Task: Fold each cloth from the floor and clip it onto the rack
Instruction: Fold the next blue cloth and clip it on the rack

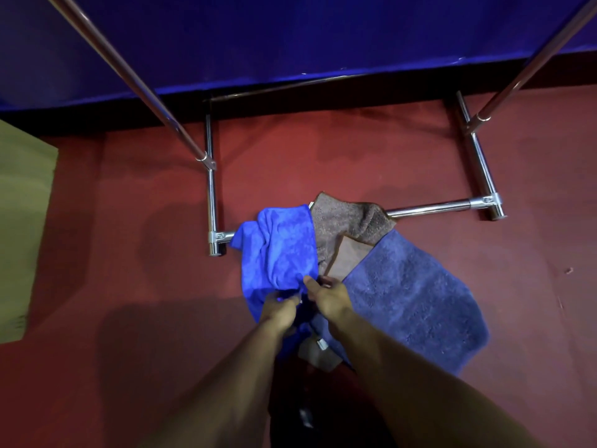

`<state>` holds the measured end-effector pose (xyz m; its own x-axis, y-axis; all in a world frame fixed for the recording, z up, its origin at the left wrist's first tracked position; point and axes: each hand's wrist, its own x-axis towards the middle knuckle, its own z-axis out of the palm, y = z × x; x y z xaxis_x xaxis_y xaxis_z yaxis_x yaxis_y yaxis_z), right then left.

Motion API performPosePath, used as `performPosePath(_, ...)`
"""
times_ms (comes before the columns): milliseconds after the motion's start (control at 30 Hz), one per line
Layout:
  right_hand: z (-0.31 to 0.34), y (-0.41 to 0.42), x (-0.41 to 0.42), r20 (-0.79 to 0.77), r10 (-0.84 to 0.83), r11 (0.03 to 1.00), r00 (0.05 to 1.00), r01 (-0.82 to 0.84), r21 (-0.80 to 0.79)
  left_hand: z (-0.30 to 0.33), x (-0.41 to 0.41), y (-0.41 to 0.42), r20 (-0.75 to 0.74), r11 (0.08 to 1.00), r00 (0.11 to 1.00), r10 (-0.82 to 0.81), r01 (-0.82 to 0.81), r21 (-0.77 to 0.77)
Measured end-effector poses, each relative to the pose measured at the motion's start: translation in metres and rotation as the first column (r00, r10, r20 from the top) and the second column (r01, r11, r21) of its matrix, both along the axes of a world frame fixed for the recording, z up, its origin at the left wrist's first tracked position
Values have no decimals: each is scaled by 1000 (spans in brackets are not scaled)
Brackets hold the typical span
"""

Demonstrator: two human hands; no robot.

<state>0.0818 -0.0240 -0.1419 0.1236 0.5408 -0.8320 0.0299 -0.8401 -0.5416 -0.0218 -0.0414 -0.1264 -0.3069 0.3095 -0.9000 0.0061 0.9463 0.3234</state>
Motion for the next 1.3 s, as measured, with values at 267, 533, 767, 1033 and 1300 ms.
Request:
performPosePath(267,52,5,15,-148,29,998,989,-19,64,40,14,2,-82,974,978,-193,180,-141)
performPosePath(533,173,28,25,-362,109,986,926,-54,159,122,11,-5,57,987,986,159,-157,-34)
performPosePath(767,297,29,25,-461,163,937,872,9,349,234,9,-17,342,961,923,177,-237,142)
performPosePath(1033,423,19,28,-572,299,832,764,85,549,284,9,-23,674,829,692,257,-516,215)
performPosePath(1300,482,-5,49,-609,332,792,720,138,595,348,-19,-24,756,626,637,151,-653,426)
